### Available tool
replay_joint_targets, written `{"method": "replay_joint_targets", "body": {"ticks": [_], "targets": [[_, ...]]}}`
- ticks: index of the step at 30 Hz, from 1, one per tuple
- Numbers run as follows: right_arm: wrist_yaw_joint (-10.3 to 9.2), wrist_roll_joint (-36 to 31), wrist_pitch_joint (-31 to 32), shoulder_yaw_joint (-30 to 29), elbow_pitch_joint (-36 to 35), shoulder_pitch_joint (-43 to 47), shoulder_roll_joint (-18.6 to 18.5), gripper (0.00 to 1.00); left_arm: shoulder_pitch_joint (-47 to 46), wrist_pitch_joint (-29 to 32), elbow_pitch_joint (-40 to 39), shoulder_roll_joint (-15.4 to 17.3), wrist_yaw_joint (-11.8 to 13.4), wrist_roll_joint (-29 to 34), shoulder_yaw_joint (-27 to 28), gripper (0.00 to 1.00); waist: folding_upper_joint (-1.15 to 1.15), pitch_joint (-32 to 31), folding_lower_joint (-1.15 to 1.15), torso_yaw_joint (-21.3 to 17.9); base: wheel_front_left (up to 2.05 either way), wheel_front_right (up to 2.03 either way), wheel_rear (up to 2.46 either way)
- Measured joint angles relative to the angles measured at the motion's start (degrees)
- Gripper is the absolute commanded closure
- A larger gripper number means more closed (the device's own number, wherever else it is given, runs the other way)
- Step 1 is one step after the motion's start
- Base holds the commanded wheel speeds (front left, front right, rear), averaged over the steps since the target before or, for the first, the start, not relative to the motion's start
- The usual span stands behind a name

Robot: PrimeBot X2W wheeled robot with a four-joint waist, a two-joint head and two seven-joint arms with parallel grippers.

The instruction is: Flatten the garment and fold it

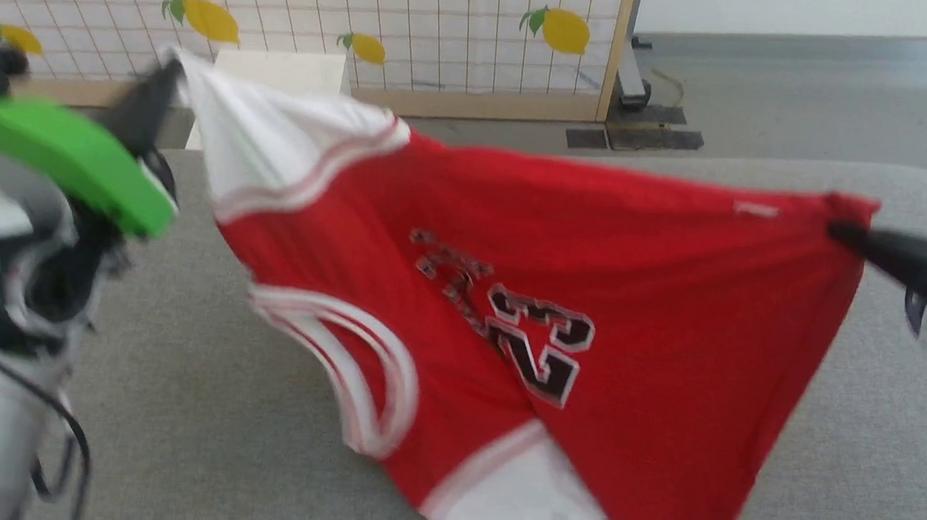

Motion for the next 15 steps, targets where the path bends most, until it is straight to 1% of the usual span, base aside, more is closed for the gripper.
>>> {"method": "replay_joint_targets", "body": {"ticks": [4, 6, 7, 11, 15], "targets": [[0.0, -4.01, 1.23, 3.39, 3.02, -10.26, -2.26, 1.0, -12.46, 2.63, 5.94, 3.02, -0.96, 3.94, -1.31, 1.0, 0.0, 2.38, 0.0, -0.15, 0.0, 0.0, 0.0], [0.0, -5.44, 1.0, 3.8, 4.97, -15.23, -1.77, 1.0, -18.48, 2.96, 8.73, 3.87, -1.35, 5.83, -1.47, 1.0, 0.0, 4.09, 0.0, -0.21, 0.0, 0.0, 0.0], [0.0, -6.53, 0.33, 4.02, 6.04, -18.05, -1.34, 1.0, -21.71, 3.12, 10.27, 4.56, -1.9, 7.02, -1.93, 1.0, 0.0, 5.18, 0.0, -0.25, 0.0, 0.0, 0.0], [0.0, -10.88, -4.02, 4.37, 10.93, -29.73, 1.04, 1.0, -33.93, 2.68, 17.12, 6.11, -2.56, 10.68, -2.03, 1.0, 0.0, 10.15, 0.0, -0.57, 0.0, 0.0, 0.0], [0.0, -15.37, -10.35, 4.44, 16.29, -40.52, 5.45, 1.0, -44.7, -0.32, 22.02, 7.08, -3.32, 14.94, -2.82, 1.0, 0.0, 15.47, 0.0, -1.09, 0.0, 0.0, 0.0]]}}
